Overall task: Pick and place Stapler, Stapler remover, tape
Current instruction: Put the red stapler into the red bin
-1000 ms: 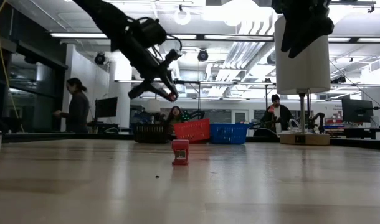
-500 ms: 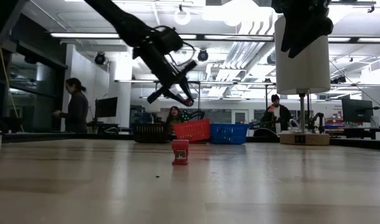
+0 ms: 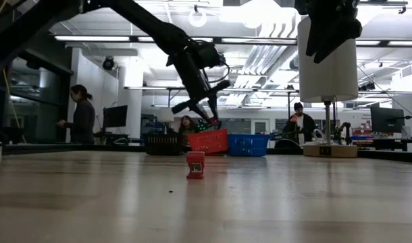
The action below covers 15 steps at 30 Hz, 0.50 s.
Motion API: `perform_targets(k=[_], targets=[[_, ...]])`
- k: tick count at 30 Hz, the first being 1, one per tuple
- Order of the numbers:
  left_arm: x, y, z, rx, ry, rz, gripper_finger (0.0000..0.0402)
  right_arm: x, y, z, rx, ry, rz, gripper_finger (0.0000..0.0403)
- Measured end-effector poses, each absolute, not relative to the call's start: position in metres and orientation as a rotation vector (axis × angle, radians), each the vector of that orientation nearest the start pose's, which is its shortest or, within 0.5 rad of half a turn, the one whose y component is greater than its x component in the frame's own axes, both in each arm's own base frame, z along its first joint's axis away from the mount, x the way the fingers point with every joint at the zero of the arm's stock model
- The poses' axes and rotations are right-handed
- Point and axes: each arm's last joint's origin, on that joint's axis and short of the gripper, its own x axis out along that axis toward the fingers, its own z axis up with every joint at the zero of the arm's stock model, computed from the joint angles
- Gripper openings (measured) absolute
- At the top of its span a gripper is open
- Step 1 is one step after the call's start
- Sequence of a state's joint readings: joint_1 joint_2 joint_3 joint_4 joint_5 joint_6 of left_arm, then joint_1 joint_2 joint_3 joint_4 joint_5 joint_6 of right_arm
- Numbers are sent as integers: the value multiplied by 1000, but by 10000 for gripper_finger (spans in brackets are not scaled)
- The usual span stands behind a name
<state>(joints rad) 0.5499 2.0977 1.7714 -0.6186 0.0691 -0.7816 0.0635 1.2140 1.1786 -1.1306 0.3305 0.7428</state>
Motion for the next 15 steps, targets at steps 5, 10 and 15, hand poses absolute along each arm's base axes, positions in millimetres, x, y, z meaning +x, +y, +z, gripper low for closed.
perform_targets(k=[5,10,15], targets=[[396,240,220,-1023,747,805,80,212,4,315,427,989,-640,208],[392,239,217,-1020,789,852,80,212,4,315,417,992,-635,208],[391,238,217,-1031,806,851,81,212,4,315,410,995,-631,208]])
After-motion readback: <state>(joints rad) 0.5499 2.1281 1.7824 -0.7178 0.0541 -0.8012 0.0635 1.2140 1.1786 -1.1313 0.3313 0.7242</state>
